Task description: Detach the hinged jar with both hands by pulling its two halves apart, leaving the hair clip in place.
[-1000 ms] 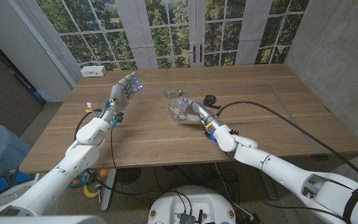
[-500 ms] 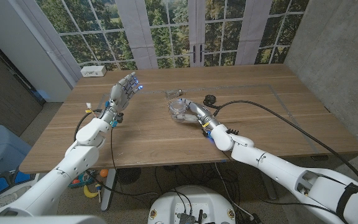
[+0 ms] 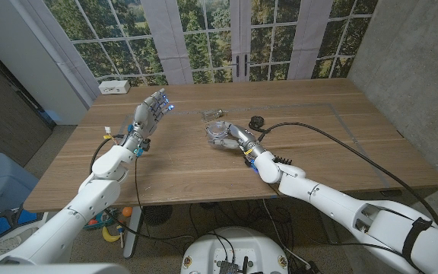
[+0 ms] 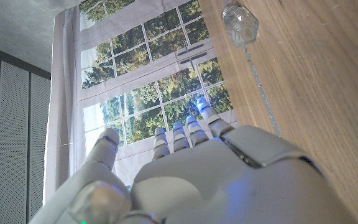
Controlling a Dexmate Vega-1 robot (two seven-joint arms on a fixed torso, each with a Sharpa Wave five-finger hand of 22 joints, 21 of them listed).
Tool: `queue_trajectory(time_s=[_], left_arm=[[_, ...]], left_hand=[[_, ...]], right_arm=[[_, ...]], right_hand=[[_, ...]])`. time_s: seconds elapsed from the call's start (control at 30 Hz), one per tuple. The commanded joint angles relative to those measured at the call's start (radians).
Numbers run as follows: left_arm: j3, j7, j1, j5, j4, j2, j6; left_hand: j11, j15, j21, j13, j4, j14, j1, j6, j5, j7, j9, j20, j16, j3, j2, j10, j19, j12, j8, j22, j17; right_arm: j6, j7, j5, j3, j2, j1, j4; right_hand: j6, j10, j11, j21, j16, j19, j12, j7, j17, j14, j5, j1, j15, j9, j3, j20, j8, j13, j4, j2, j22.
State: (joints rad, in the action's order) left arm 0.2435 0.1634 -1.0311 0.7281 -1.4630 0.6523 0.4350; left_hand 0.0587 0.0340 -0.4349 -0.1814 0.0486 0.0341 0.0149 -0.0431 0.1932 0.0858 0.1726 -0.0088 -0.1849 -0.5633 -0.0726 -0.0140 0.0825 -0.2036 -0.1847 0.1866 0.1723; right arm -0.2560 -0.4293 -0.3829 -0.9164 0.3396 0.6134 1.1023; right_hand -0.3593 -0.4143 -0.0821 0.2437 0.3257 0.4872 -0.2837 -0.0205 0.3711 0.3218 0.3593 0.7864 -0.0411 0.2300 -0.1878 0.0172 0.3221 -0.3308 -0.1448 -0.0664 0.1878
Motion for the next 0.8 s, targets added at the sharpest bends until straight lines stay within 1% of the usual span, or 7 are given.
queue_trajectory(time_s=[0.03,0.13,0.2,0.33,0.4,0.6,0.8], left_arm=[[0.001,0.008,0.004,0.001,0.005,0.001,-0.002],[-0.001,0.008,0.003,0.004,0.006,0.001,-0.002],[0.000,0.011,0.004,0.004,0.006,0.002,-0.002],[0.000,0.014,0.005,0.006,0.009,0.001,-0.003],[0.001,0.016,0.006,0.005,0.010,0.001,-0.001],[0.002,0.021,0.010,0.003,0.011,0.000,0.002],[0.003,0.019,0.010,0.001,0.008,0.001,0.002]], left_hand=[[0.001,0.029,0.002,-0.002,-0.003,0.012,-0.006,-0.002,0.008,0.007,0.000,0.008,0.000,0.000,-0.012,-0.010,0.006,0.001,0.002,-0.001,0.002],[0.000,0.029,0.003,-0.002,-0.003,0.012,-0.006,-0.002,0.008,0.008,0.000,0.009,0.000,0.001,-0.011,-0.010,0.006,0.001,0.002,-0.001,0.002],[0.002,0.030,0.003,-0.002,-0.003,0.013,-0.006,-0.002,0.008,0.011,0.000,0.010,0.000,0.001,-0.011,-0.010,0.007,0.002,0.002,-0.001,0.002],[0.003,0.032,0.004,-0.002,-0.004,0.013,-0.006,-0.002,0.008,0.012,0.000,0.012,0.000,0.001,-0.011,-0.011,0.007,0.001,0.002,-0.001,0.002],[0.002,0.031,0.004,-0.002,-0.004,0.014,-0.006,-0.003,0.008,0.012,0.000,0.012,0.000,0.001,-0.011,-0.011,0.008,0.002,0.002,-0.001,0.002],[0.002,0.030,0.005,-0.002,-0.005,0.014,-0.005,-0.004,0.008,0.012,0.000,0.013,0.000,0.001,-0.012,-0.011,0.009,0.002,0.002,-0.001,0.002],[0.004,0.031,0.006,-0.002,-0.005,0.014,-0.005,-0.004,0.009,0.012,0.000,0.013,0.000,0.001,-0.012,-0.012,0.009,0.002,0.002,-0.001,0.002]], right_arm=[[0.042,-0.112,-0.044,-0.023,-0.034,-0.002,-0.039],[0.054,-0.139,-0.054,-0.028,-0.039,-0.003,-0.046],[0.038,-0.167,-0.052,-0.030,-0.047,-0.006,-0.067],[-0.001,-0.235,-0.055,-0.033,-0.061,-0.010,-0.106],[-0.015,-0.257,-0.055,-0.033,-0.063,-0.011,-0.113],[-0.025,-0.303,-0.058,-0.032,-0.061,-0.007,-0.110],[-0.035,-0.312,-0.047,-0.021,-0.051,0.002,-0.085]], right_hand=[[-0.133,-0.125,-0.052,0.051,0.127,0.113,-0.044,-0.067,0.083,0.162,-0.006,0.062,-0.162,-0.001,0.023,-0.060,0.071,-0.047,0.002,0.045,0.016],[-0.203,-0.200,-0.072,0.104,0.250,0.164,-0.070,-0.093,0.178,0.296,-0.018,0.142,-0.177,-0.008,0.031,-0.119,0.101,-0.075,-0.008,0.075,0.045],[-0.262,-0.267,-0.080,0.158,0.317,0.207,-0.093,-0.097,0.233,0.411,-0.021,0.237,-0.190,-0.014,0.007,-0.158,0.119,-0.090,-0.018,0.130,0.073],[-0.481,-0.472,-0.067,0.245,0.346,0.213,-0.159,-0.098,0.270,0.593,-0.057,0.294,-0.187,-0.023,-0.017,-0.187,0.194,-0.109,-0.001,0.208,0.126],[-0.552,-0.537,-0.070,0.270,0.351,0.201,-0.180,-0.091,0.284,0.655,-0.075,0.303,-0.185,-0.024,-0.023,-0.191,0.221,-0.120,0.003,0.220,0.137],[-0.590,-0.623,-0.071,0.300,0.347,0.185,-0.207,-0.094,0.308,0.719,-0.094,0.310,-0.186,-0.031,-0.026,-0.212,0.231,-0.137,0.007,0.218,0.140],[-0.597,-0.648,-0.079,0.314,0.334,0.176,-0.214,-0.097,0.319,0.724,-0.099,0.313,-0.185,-0.032,-0.021,-0.222,0.230,-0.147,0.006,0.207,0.142]])
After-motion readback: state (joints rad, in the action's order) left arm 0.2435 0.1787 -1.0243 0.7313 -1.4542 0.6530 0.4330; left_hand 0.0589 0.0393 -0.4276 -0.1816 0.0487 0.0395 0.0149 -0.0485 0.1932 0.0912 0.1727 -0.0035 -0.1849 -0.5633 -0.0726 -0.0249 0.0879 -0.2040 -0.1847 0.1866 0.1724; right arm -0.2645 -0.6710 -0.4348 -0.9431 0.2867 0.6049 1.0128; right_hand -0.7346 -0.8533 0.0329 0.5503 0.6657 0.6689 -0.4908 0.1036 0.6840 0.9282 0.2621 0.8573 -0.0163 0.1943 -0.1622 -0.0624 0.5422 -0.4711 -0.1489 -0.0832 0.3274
